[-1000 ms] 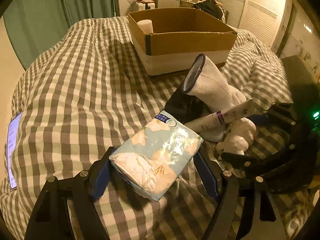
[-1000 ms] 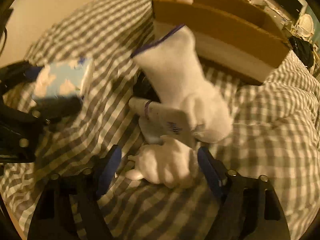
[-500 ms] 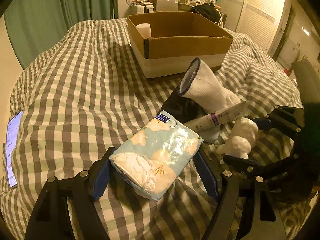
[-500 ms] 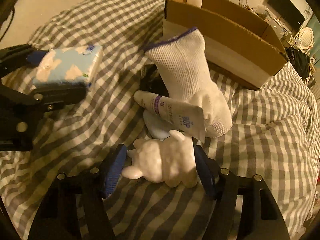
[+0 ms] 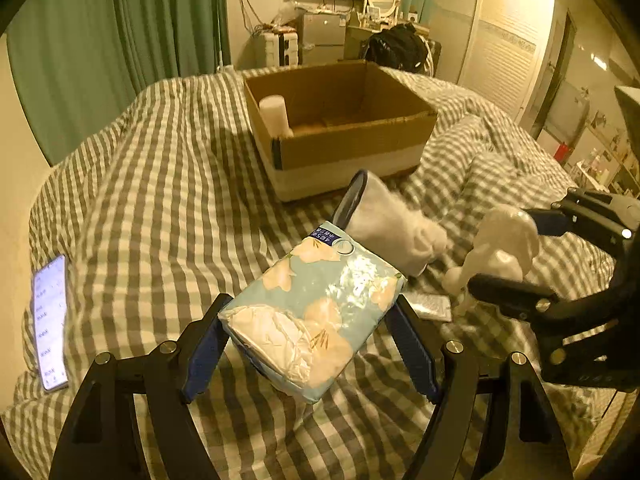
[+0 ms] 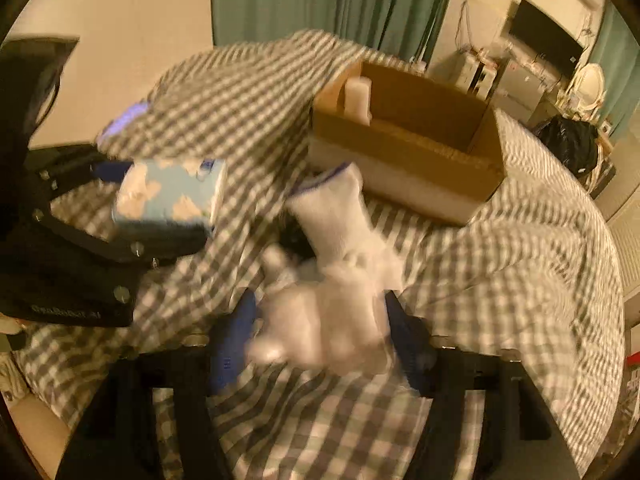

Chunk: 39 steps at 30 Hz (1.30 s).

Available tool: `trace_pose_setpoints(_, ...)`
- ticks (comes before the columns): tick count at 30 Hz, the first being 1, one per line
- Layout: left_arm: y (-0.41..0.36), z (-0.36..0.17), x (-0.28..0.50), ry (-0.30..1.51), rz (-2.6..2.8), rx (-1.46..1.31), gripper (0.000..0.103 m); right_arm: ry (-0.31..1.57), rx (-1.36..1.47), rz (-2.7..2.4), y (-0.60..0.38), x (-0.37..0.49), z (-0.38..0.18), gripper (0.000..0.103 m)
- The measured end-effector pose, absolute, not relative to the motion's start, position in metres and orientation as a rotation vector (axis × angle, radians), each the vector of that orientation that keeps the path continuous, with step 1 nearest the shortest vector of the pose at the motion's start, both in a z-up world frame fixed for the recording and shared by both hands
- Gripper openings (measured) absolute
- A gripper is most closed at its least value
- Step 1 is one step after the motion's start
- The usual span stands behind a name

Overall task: Organize objects
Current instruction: 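Grasp the white plush toy with the right gripper, then lower the tissue pack and plush toy into the box and release both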

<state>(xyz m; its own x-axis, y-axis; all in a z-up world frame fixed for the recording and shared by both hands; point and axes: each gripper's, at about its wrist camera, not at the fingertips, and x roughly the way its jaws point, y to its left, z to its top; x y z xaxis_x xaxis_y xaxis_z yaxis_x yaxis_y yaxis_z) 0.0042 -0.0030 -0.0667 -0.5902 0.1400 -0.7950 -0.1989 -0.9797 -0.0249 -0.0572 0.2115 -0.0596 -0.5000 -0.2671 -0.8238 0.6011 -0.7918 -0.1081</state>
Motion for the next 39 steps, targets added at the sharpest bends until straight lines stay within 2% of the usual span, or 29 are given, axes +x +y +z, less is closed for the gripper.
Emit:
trace_pose_setpoints(11, -0.001, -0.024, -0.013, 0.114, 2.669, -1.212, 0.079, 0.503, 1.012, -2.372, 0.216, -0.058, 0.001, 0.060)
trace_pose_setpoints(24, -0.008, 0.045, -0.076, 0.110, 2.737, -1.060, 0.079, 0.454, 0.760, -2.524, 0.213, -0.093, 0.093, 0.060)
trace_pose_setpoints(32, -0.005, 0.073, -0.122, 0.105, 2.773, -0.977, 0.079, 0.395, 0.711, -2.586, 0.217, -0.136, 0.121, 0.060)
trace_pose_setpoints(39, 0.011, 0.069, -0.170, 0.136, 2.766, -0.965, 0.079, 0.351, 0.741, -2.601, 0.221, -0.195, 0.118, 0.060)
